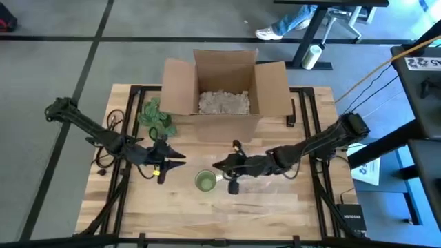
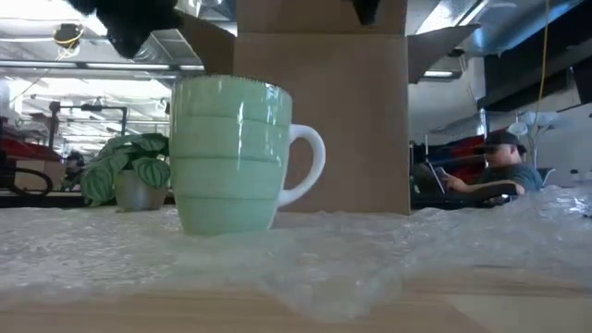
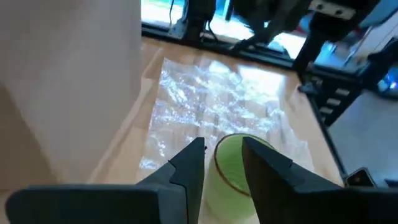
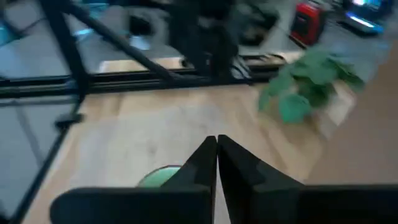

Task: Wrap mug
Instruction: Wrap the green mug in bubble wrap

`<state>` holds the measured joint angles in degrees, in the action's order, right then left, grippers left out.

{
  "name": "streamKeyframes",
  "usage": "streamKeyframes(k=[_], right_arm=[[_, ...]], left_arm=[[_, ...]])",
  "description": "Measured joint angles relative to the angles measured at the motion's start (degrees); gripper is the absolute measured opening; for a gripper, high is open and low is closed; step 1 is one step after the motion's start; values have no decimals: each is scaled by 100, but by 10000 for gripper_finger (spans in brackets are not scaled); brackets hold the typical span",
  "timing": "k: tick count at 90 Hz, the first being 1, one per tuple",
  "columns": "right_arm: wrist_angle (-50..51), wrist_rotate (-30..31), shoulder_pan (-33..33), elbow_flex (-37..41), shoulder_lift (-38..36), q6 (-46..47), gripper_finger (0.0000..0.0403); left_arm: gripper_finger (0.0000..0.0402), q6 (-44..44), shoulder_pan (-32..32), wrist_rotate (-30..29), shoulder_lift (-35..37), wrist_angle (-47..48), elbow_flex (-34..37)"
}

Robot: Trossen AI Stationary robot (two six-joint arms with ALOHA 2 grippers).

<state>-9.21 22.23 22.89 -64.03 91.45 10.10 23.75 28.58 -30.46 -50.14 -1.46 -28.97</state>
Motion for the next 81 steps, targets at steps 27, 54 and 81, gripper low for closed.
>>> streamKeyframes(k=[27, 54, 81], right_arm=[[-1606, 652, 1026, 1427, -1023, -152, 0], [-1557, 2996, 2228, 3559, -2370, 2098, 0], [2807, 2467, 2287, 3862, -3807, 4762, 0]], left_arm=[[90, 247, -12, -2, 424, -568, 786], [90, -236, -20, -87, 708, -668, 813], [90, -361, -22, -225, 851, -490, 813]])
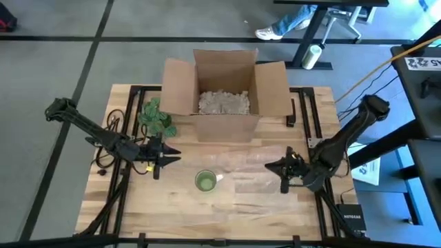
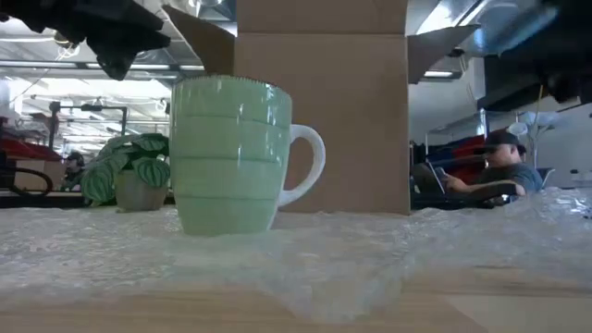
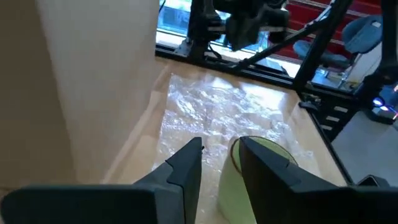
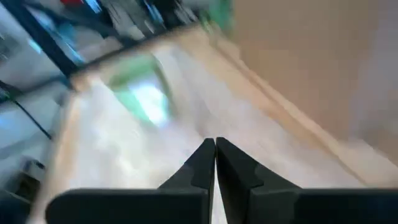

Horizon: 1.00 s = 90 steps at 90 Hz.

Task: Wrap mug
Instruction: Wrap the green mug in bubble wrap

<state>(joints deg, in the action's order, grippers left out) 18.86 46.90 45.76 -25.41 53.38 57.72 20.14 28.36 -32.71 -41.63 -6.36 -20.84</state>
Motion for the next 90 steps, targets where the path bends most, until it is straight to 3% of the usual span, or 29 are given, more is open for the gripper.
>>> streamKeyframes(k=[10, 26, 53, 70, 90], right_arm=[[1526, -469, -141, 2, -434, 970, 0], [2807, -1054, -241, 2, -1035, 1297, 6], [3400, -1526, -461, 2, -1289, 1984, 105], [3413, -1703, -739, 2, -1227, 1855, 175], [3391, -1919, -1304, 2, -647, 1645, 204]], left_arm=[[90, 2, 0, -109, -2, 52, 0], [90, 42, 0, -620, -4, 331, 0], [90, 76, 0, -717, -2, 431, 0], [90, 166, 0, -717, -2, 423, 0], [90, 362, 0, -717, -2, 416, 0]])
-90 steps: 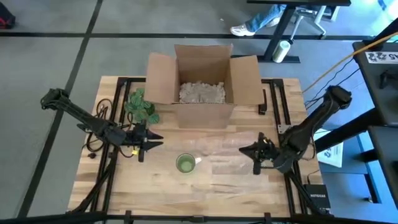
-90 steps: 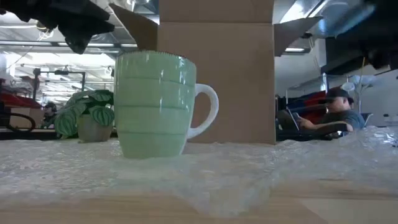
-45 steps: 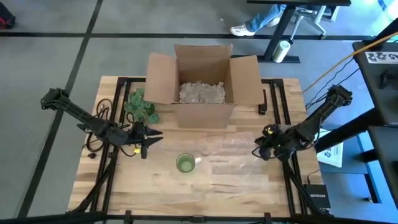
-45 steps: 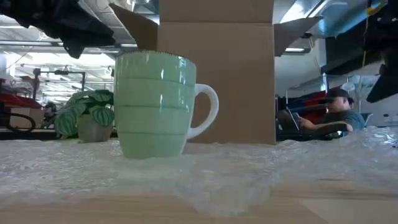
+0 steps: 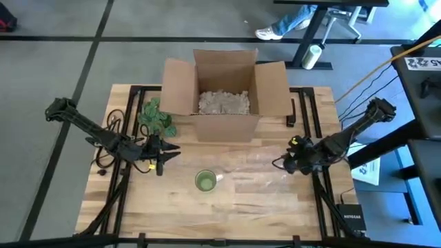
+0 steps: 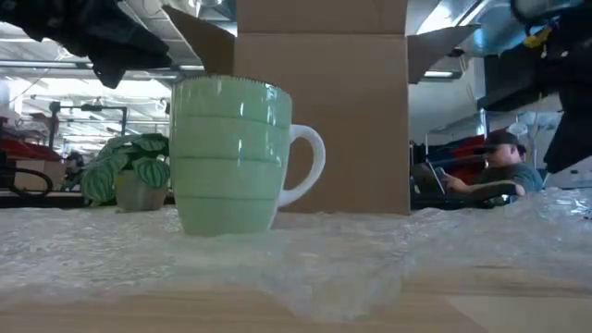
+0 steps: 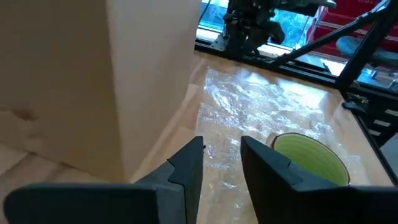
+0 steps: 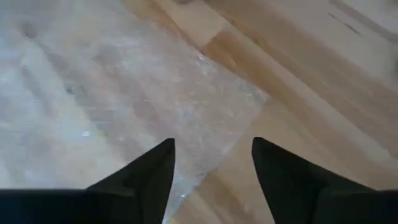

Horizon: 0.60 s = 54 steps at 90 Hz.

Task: Wrap mug
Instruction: Wrap the green mug in bubble wrap

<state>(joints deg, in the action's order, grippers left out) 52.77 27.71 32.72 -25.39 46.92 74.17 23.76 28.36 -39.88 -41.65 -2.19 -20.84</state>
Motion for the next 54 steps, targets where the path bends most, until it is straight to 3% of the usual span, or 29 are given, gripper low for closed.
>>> streamKeyframes(k=[15, 32, 54], right_arm=[[-475, -38, -272, 0, 660, -402, 205], [-1793, -128, -484, 243, 1326, -835, 205], [-3243, -91, -541, 771, 1665, -912, 205]], left_arm=[[90, 137, 0, 0, 0, -2, 0], [90, 137, 0, 0, 0, -22, 0], [90, 138, 4, 0, 0, -14, 0]])
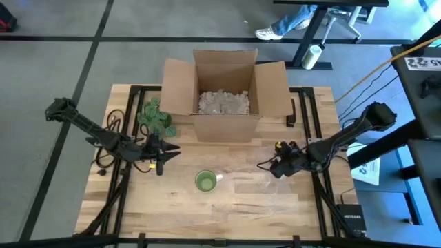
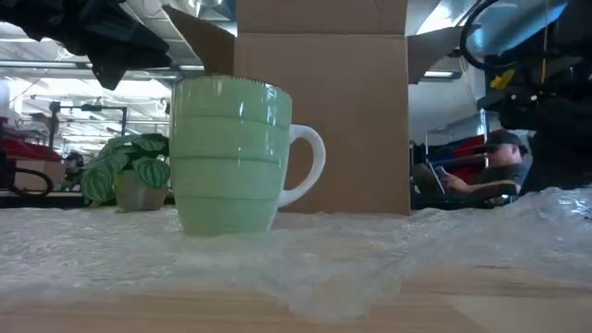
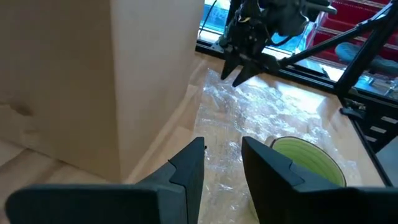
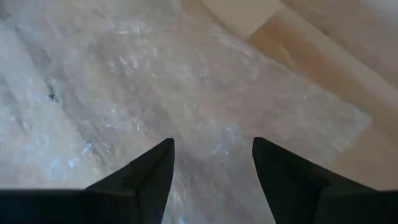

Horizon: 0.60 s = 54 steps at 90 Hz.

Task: Wrap mug
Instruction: Wrap the green mug in bubble wrap

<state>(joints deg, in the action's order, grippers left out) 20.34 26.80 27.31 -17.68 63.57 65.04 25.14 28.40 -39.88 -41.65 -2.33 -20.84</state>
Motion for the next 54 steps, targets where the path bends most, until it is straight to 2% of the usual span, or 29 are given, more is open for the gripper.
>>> streamKeyframes(k=[20, 29, 38, 50, 54], right_arm=[[-429, 108, 2, 333, 39, 197, 204], [-536, 121, 2, 394, 39, 195, 185], [-832, 26, -2, 406, 48, -40, 136], [-1347, -89, 0, 409, 52, -434, 37], [-1517, -82, 2, 407, 50, -541, 15]], left_arm=[[90, -17, 0, 2, 0, -1, 0], [90, -3, 0, 2, 0, -2, 0], [90, -1, 0, 2, 0, -2, 0], [90, 0, 0, 2, 0, -9, 0], [90, 19, 0, 2, 0, -13, 0]])
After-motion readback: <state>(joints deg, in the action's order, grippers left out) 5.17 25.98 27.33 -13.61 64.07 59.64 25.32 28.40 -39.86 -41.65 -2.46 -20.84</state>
